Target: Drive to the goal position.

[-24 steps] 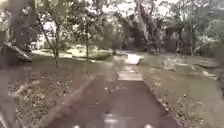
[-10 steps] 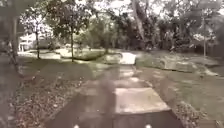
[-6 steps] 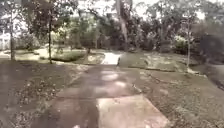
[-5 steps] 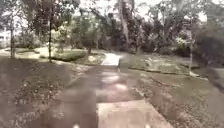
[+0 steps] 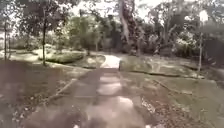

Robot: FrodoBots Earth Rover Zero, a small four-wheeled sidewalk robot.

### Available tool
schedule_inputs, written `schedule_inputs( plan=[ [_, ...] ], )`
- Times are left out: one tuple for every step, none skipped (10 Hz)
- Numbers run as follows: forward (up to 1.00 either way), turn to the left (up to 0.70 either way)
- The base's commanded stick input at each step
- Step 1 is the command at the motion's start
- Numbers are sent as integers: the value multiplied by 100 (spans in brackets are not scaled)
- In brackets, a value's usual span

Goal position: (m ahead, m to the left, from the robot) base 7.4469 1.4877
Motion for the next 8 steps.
schedule_inputs(
  plan=[
    [100,0],
    [100,0],
    [100,0],
    [100,12],
    [100,39],
    [100,11],
    [100,0],
    [100,0]
  ],
)
